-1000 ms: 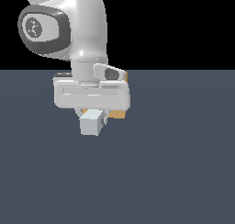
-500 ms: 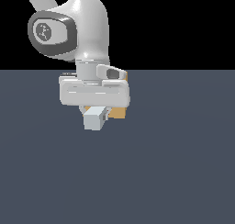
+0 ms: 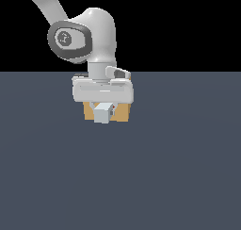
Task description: Insert the peg into the horizontal hole in a box.
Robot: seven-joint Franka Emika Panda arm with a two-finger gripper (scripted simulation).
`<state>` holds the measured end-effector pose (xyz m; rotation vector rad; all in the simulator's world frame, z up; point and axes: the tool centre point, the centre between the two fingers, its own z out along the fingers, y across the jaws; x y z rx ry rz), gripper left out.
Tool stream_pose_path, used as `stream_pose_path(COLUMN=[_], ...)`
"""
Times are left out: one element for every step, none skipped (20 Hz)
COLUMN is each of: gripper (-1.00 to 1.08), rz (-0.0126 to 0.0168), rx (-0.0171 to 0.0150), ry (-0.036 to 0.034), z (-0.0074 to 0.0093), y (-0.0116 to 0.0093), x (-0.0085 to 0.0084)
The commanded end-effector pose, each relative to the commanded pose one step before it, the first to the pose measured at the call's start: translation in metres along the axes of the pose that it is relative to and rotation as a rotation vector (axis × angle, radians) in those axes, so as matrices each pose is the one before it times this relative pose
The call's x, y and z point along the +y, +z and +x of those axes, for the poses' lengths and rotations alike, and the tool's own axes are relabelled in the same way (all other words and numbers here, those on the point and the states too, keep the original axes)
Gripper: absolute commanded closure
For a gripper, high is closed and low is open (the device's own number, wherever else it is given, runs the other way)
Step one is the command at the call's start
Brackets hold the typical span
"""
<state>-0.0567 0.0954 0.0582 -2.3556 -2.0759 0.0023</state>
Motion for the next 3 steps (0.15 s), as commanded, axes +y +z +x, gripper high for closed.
stream_pose_path(gripper=[1.08,1.08,1.08], rz=[-0.00369,0.00000,0.00000], rx=[0.00075,0.00000,0.00000], ry=[0.00222,0.00000,0.00000], z=[0.00718,0.00113,0.00036], y=[-0.00169,0.00000,0.00000], x=[0.00216,0.00024,0.00009])
